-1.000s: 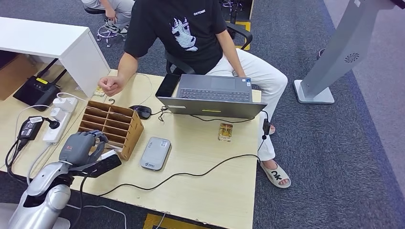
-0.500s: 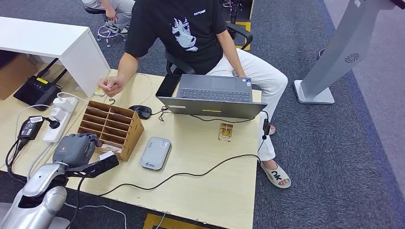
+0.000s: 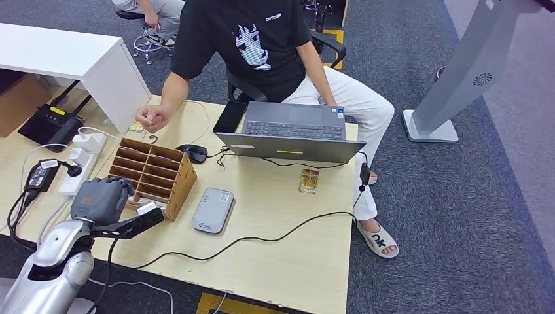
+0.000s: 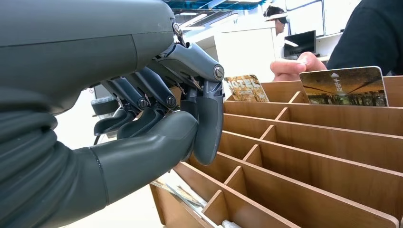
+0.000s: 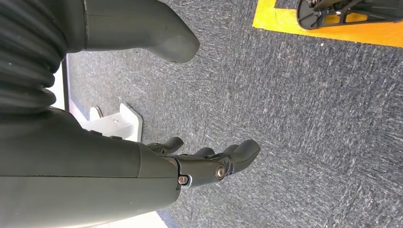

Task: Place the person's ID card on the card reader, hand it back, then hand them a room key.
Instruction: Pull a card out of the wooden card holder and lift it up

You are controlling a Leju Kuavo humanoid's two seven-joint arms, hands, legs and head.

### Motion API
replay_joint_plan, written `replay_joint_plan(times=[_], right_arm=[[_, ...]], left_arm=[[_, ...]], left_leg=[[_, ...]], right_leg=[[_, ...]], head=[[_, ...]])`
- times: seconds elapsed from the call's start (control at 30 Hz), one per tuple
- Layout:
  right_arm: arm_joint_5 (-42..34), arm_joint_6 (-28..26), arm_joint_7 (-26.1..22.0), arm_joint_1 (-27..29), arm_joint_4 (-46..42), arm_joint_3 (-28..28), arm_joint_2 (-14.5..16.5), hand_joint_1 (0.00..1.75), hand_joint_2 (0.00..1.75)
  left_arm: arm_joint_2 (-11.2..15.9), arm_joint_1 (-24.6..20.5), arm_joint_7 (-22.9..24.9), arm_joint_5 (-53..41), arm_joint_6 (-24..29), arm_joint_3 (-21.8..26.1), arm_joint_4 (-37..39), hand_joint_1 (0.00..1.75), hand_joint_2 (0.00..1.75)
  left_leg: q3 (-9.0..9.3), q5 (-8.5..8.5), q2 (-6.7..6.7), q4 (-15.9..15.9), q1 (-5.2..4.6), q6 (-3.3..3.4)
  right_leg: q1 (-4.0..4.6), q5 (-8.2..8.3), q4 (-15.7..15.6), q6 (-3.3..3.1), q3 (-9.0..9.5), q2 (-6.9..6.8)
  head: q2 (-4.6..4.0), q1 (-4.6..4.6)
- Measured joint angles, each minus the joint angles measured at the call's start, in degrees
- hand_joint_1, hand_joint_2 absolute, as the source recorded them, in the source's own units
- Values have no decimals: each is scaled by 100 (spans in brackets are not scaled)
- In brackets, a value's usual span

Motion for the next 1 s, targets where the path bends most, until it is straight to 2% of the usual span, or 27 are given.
replay_joint_plan(times=[0.33,0.57,0.7,0.77,0.93,0.97,1.0], right_arm=[[12,-1,4,-1,0,-2,1,0,175],[53,-17,1,-9,0,-64,1,0,175],[78,-39,-47,-13,0,-108,0,0,175],[78,-61,-68,-12,0,-148,0,0,175],[35,-111,-83,-11,0,-297,0,0,175],[27,-111,-85,-11,0,-326,0,0,175],[16,-111,-88,-12,0,-353,0,0,175]], left_arm=[[-25,-18,-2,-44,52,-10,16,175,175],[-106,-79,-86,-199,471,-10,50,175,175],[-126,-140,-312,140,607,-9,-52,175,175],[-109,-132,-505,577,619,2,-331,175,175],[35,-133,-757,1489,439,196,-1701,175,175],[54,-127,-787,1555,414,241,-1921,163,175],[69,-117,-816,1609,397,279,-2130,119,175]], left_leg=[[0,0,0,0,-1,0],[0,0,-1,0,0,0],[0,3,-1,0,0,-3],[-2,5,-1,0,1,-3],[-4,5,-2,0,-1,-2],[-4,5,-2,0,-1,-2],[-4,5,-3,0,-1,-2]], right_leg=[[0,0,0,0,0,0],[0,0,0,0,1,-1],[0,1,1,0,1,-1],[1,1,2,1,0,-1],[0,2,2,2,1,-2],[0,2,2,2,1,-2],[0,2,2,2,1,-3]], head=[[0,0],[0,1],[0,1],[0,1],[0,0],[0,1],[0,1]])
